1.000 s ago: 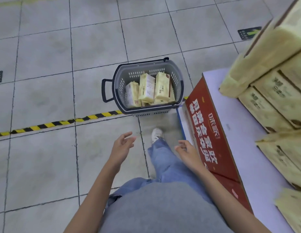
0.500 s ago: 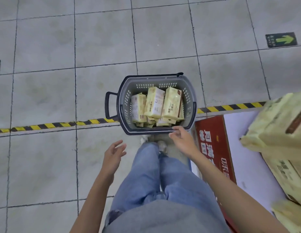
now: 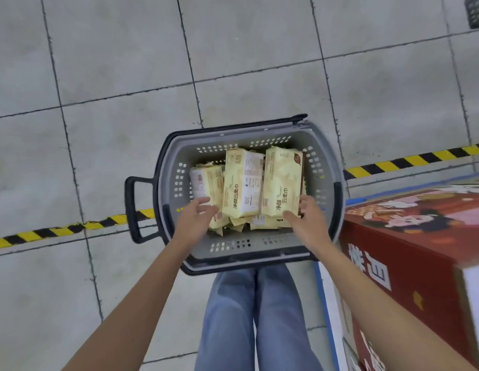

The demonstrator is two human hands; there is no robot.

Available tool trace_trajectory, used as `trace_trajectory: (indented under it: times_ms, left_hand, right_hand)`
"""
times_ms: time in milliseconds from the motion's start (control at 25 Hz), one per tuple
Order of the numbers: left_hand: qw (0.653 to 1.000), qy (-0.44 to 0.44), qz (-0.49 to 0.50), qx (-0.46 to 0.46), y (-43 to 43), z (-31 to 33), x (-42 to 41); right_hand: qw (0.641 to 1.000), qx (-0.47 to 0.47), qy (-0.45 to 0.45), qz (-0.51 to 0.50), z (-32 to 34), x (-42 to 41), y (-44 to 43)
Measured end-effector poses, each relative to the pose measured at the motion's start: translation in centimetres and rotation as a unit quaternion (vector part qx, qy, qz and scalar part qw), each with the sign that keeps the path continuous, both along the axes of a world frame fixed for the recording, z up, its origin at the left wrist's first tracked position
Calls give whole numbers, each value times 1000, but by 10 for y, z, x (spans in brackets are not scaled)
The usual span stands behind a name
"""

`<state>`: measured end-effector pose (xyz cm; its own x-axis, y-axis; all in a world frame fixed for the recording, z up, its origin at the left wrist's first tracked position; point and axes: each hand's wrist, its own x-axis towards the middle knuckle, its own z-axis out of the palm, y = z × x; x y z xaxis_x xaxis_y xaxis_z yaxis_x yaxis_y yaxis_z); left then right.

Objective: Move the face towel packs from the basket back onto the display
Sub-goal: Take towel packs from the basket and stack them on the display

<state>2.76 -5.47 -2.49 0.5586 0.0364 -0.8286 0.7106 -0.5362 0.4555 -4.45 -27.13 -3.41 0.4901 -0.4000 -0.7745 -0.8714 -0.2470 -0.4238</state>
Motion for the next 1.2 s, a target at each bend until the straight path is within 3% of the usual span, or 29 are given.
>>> trace_trajectory:
  times_ms: [280, 560, 840, 1200]
  left_hand:
    - [999, -12, -42, 14, -47, -172, 16]
    - [997, -23, -13, 70, -64, -222, 4]
    - [996, 32, 35, 82, -55, -166, 3]
    - [994, 30, 98, 29, -17, 40, -19]
  right_hand:
    - [991, -107, 63, -45, -152, 29, -5]
    - [982, -154, 67, -81, -191, 29, 0]
    - [989, -78, 75, -98, -137, 36, -17]
    - [992, 14, 14, -121, 63, 9, -14]
